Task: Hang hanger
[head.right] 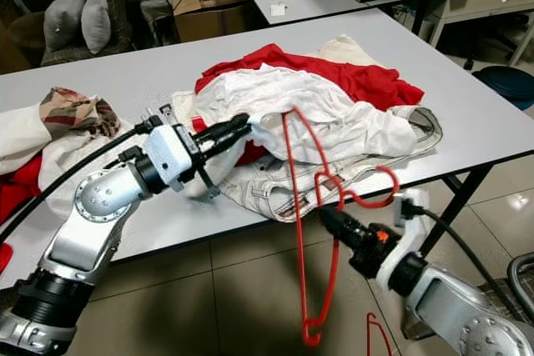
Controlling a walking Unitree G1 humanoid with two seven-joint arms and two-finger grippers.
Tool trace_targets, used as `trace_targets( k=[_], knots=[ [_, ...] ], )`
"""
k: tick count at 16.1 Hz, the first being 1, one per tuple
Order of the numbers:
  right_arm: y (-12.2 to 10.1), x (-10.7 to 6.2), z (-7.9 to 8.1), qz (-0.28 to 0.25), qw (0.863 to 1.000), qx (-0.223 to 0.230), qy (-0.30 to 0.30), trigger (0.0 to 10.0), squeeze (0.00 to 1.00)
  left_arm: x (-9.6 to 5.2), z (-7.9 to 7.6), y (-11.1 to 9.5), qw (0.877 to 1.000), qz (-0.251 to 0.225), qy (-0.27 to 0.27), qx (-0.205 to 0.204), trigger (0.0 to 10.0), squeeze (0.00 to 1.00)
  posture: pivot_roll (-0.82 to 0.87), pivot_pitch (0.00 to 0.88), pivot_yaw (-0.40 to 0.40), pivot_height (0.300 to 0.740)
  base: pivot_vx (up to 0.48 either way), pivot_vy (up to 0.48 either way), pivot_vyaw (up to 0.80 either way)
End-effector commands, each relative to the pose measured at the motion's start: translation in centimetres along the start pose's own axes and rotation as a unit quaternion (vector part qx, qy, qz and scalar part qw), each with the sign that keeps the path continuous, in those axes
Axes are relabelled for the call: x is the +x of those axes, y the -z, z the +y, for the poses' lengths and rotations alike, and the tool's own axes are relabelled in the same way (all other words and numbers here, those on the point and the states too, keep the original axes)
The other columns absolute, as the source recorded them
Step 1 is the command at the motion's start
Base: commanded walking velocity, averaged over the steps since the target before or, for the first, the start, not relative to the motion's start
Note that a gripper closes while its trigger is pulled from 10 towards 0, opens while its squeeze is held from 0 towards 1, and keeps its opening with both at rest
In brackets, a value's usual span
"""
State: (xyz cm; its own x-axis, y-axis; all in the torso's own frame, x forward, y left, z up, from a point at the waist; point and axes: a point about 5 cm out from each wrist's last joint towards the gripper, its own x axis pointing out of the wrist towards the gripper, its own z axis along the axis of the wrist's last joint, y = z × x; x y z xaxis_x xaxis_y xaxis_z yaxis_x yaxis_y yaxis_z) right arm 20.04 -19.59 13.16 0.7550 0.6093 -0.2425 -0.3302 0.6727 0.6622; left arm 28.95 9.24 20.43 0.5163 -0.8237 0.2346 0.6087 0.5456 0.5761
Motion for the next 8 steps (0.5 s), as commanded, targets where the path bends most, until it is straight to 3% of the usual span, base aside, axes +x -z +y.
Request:
trace_targets(
  k=[1,5,8],
  knots=[
    [0.5,0.6,0.4,0.025,1.0,0.006,-0.016,10.0,0.0,0.2,1.2,-0.8,0.999,-0.013,-0.026,0.02,0.0,0.0,-0.06,0.029,0.101,0.74,0.0,0.0,0.0],
    [0.3,1.3,-0.2,0.011,0.999,0.043,0.005,10.0,0.0,0.5,1.8,-1.8,0.998,-0.037,-0.043,0.019,0.0,0.0,-0.06,0.034,0.102,0.74,0.0,0.0,0.0],
    [-1.7,1.6,-0.9,-0.066,0.992,0.108,0.005,10.0,0.0,0.4,0.2,-1.6,0.999,-0.034,0.013,0.031,0.0,0.0,-0.06,0.037,0.103,0.74,0.0,0.0,0.0]
  ],
)
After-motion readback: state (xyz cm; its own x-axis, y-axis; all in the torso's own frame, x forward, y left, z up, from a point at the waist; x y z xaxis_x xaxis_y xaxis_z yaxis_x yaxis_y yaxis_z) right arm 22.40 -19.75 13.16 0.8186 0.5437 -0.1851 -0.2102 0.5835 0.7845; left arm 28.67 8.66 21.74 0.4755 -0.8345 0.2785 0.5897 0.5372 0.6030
